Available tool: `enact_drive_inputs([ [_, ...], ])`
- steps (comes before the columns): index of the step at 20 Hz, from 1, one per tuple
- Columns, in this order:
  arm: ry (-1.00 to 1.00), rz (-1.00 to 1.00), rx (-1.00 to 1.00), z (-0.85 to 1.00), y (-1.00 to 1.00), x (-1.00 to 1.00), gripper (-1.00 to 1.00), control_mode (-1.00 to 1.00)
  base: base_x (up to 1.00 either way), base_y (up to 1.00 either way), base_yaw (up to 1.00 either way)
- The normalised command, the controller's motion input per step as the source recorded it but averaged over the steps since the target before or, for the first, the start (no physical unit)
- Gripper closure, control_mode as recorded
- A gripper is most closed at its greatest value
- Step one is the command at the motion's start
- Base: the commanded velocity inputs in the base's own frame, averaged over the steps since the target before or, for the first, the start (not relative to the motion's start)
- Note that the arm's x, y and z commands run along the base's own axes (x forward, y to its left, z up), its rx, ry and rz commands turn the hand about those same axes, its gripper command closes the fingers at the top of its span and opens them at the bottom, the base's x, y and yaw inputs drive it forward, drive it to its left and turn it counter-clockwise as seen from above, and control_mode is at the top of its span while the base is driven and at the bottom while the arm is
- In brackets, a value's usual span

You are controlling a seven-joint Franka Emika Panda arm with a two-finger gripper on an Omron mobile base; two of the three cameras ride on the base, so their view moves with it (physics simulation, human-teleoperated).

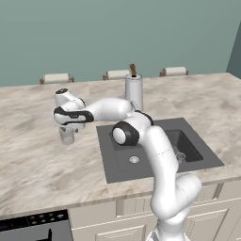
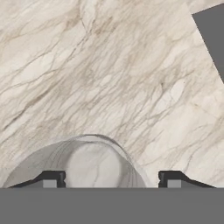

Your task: Move any existing items from the left basin to the right basin for drying. Then move the glass cup from the counter to the left basin of the sink for washing.

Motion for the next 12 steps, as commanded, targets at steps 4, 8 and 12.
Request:
enact_drive_inputs([
  [4,0.03,0.00,0.00,-0.17,0.00,-0.04,1.00,-1.00,0.00,0.00,0.00],
  [8,0.00,0.00,0.00,-0.12,0.00,-0.04,1.00,-1.00,0.00,0.00,0.00],
  [12,0.00,0.00,0.02,0.00,0.00,-0.01,1.00,-1.00,0.00,0.00,0.00],
])
